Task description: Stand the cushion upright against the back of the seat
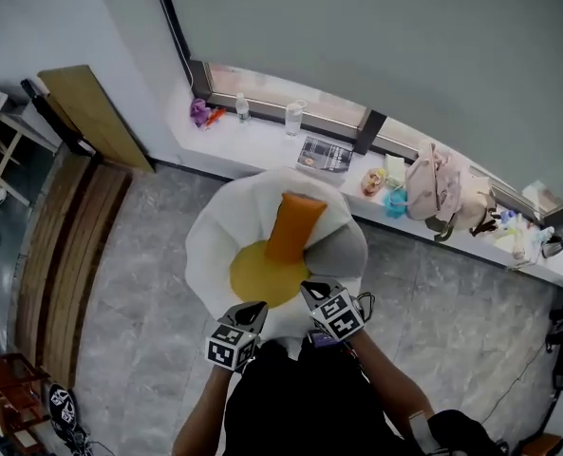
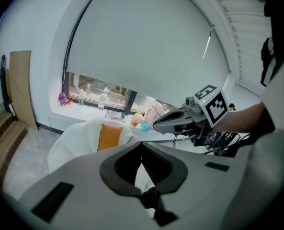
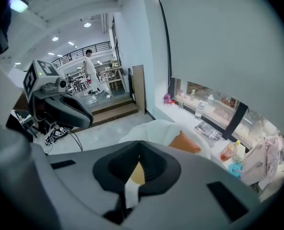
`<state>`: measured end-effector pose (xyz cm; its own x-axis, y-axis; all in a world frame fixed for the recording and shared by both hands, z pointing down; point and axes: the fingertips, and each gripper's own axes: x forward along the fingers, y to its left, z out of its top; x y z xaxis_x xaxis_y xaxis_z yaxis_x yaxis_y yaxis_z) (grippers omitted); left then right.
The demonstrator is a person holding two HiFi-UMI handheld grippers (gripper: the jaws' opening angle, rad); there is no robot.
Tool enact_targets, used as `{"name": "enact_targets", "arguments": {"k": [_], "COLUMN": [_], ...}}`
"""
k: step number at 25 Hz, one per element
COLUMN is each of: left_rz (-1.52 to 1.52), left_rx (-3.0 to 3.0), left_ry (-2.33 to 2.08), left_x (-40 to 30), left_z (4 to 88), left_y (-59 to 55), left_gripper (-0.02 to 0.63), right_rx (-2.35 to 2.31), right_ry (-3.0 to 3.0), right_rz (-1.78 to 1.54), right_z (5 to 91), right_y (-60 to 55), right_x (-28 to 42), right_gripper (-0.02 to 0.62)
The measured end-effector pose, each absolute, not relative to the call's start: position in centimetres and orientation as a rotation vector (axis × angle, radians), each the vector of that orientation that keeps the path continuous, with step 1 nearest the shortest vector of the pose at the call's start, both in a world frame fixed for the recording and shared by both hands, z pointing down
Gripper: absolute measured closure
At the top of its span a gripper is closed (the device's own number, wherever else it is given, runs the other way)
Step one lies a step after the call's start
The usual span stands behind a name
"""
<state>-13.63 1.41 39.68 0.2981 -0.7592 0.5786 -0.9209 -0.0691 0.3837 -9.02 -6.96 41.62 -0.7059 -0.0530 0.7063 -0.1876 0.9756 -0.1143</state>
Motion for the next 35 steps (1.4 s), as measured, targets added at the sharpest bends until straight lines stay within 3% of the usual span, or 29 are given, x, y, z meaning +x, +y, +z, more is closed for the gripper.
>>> {"name": "enact_targets", "arguments": {"k": [9, 17, 28, 35], "left_rz": [0.130, 0.011, -0.010, 0.005], "left_rx": [1.966, 2.052, 1.999, 2.015], "left_ry": [-1.515, -1.352, -1.400, -1.427], "left_x": [-15.3, -12.5, -7.0, -0.3], "left_z": [35.4, 33.9, 32.6, 31.1], "left_y": [2.7, 4.2, 6.8, 8.5], "left_gripper": [0.594, 0.594, 0.594, 0.594], "right_rx": [0.166, 0.204, 0.170, 0.230], "right_ry": [-2.422, -2.541, -2.674, -2.727], "right_rz": [0.096, 0.171, 0.371, 0.525], "right_z": [36.7, 31.8, 26.9, 25.9], "right_y": [-3.6, -1.5, -0.4, 0.2], "right_x": [-11.0, -10.5, -3.1, 5.1], "right_gripper": [0.578, 0.578, 0.580, 0.580]}}
